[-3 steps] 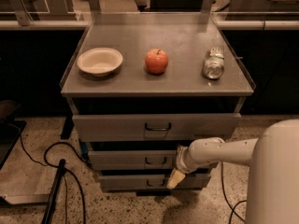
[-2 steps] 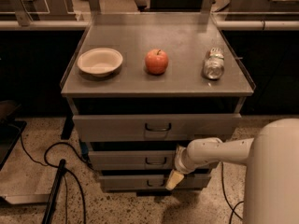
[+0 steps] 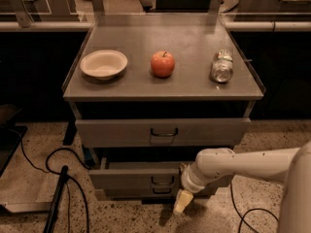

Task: Open middle drawer

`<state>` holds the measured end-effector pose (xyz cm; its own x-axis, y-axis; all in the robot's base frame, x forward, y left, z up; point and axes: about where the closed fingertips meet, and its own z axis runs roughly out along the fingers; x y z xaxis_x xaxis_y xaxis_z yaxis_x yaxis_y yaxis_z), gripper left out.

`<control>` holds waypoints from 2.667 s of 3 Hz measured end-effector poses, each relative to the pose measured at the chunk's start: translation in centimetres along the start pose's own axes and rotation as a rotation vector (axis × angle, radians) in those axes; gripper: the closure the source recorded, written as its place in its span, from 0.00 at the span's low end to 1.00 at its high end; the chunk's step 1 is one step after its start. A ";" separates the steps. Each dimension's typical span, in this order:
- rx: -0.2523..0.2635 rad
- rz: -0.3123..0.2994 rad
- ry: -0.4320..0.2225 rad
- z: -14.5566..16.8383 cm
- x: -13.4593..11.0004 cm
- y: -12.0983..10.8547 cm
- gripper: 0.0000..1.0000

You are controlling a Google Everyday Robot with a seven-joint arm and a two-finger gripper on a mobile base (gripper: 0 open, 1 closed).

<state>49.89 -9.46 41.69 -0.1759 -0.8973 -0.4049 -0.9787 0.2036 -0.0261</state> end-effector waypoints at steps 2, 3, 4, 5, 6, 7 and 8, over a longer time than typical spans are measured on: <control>-0.043 0.004 -0.031 -2.0 -0.1 2.9 0.00; -0.034 0.026 0.007 -1.0 0.7 2.1 0.00; -0.055 0.053 0.049 0.5 2.3 2.7 0.00; -0.086 0.068 0.083 0.7 3.4 4.0 0.00; -0.086 0.068 0.083 0.3 3.3 4.0 0.00; -0.148 0.104 0.072 -4.1 4.4 9.5 0.00; -0.148 0.104 0.072 -4.1 4.4 9.5 0.00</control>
Offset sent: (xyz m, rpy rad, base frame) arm -0.0247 -0.0007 0.0158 0.0305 0.0267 0.0132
